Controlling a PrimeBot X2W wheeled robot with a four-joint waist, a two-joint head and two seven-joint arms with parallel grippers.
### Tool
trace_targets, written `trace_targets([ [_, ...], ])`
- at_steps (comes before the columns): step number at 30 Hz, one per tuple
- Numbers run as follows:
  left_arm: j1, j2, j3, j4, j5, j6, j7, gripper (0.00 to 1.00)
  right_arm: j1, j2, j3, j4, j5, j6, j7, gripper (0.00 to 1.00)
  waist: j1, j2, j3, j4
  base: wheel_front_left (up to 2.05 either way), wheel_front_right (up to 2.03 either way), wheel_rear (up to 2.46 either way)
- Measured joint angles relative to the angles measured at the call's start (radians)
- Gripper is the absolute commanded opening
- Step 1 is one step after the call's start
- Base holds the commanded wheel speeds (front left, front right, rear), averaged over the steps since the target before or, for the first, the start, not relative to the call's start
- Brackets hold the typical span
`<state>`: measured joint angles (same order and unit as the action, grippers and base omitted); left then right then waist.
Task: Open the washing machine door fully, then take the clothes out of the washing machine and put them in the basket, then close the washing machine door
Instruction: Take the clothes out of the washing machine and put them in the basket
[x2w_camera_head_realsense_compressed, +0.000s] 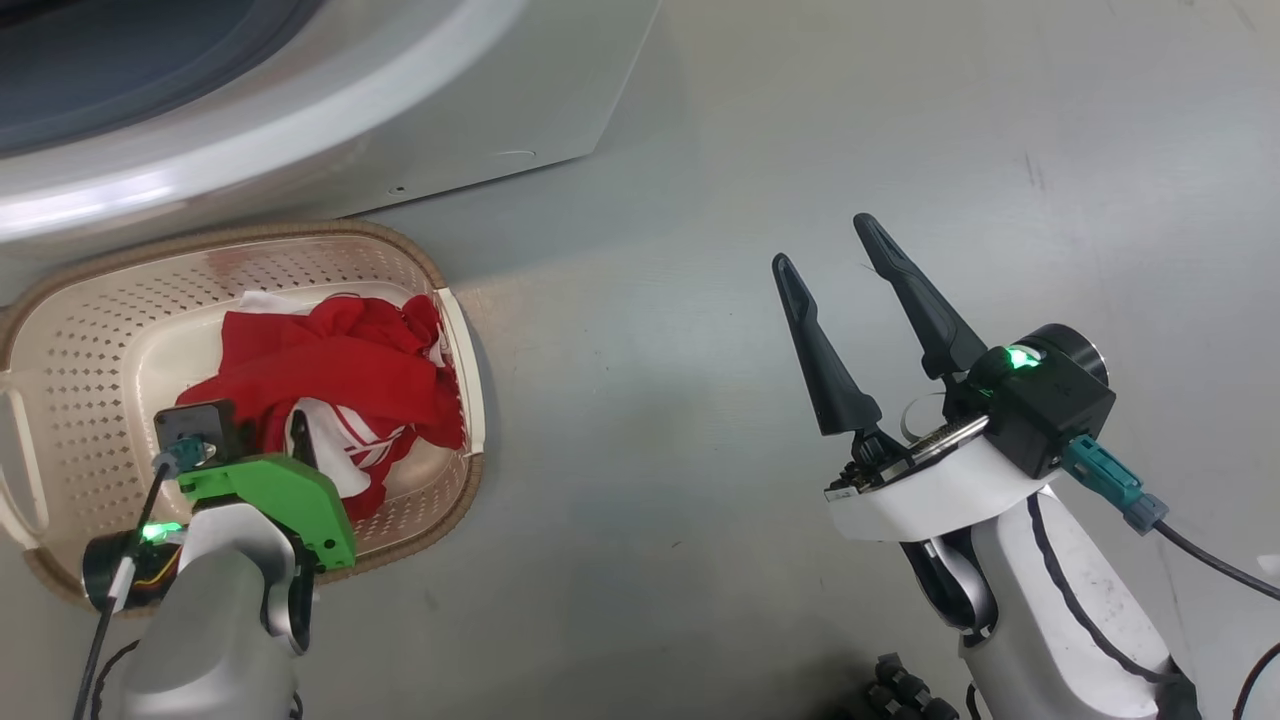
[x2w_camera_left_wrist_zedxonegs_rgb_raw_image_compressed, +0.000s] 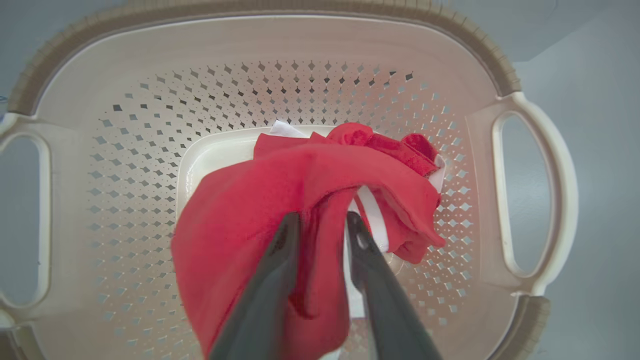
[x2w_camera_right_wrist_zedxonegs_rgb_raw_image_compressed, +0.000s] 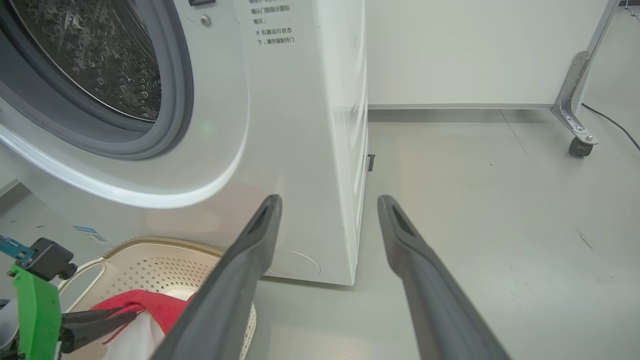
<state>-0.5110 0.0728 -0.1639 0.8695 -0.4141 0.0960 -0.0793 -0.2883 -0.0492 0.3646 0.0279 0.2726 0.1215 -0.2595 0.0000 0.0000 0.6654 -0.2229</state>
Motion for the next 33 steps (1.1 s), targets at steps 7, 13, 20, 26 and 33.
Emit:
trace_targets([
  [7, -0.023, -0.005, 0.001, 0.041, -0.007, 0.0, -0.04, 1.0, -0.012, 0.0, -0.007, 0.016, 0.0, 0.0, 0.0, 1.0, 0.0, 0.0, -0.015, 0.01, 0.0, 0.0, 0.0],
  [13, -0.023, -0.018, -0.001, 0.073, -0.01, -0.017, -0.105, 1.0, -0.012, 0.0, -0.007, 0.047, 0.0, 0.0, 0.0, 1.0, 0.0, 0.0, -0.048, 0.02, 0.0, 0.0, 0.0],
  [20, -0.018, -0.028, 0.002, 0.091, -0.044, -0.049, -0.152, 1.0, -0.007, 0.0, -0.029, 0.084, -0.001, 0.0, 0.0, 1.0, 0.0, 0.0, -0.114, 0.037, 0.0, 0.0, 0.0],
  [26, 0.015, -0.032, -0.001, 0.085, -0.044, -0.068, -0.17, 1.0, 0.03, 0.0, -0.038, 0.117, -0.004, 0.0, 0.0, 1.0, 0.0, 0.0, -0.182, 0.056, 0.0, 0.0, 0.0],
  [33, 0.054, -0.037, -0.004, 0.043, -0.044, -0.085, -0.17, 1.0, 0.081, -0.002, -0.063, 0.144, -0.012, 0.0, 0.0, 1.0, 0.0, 0.0, -0.267, 0.084, 0.0, 0.0, 0.0],
])
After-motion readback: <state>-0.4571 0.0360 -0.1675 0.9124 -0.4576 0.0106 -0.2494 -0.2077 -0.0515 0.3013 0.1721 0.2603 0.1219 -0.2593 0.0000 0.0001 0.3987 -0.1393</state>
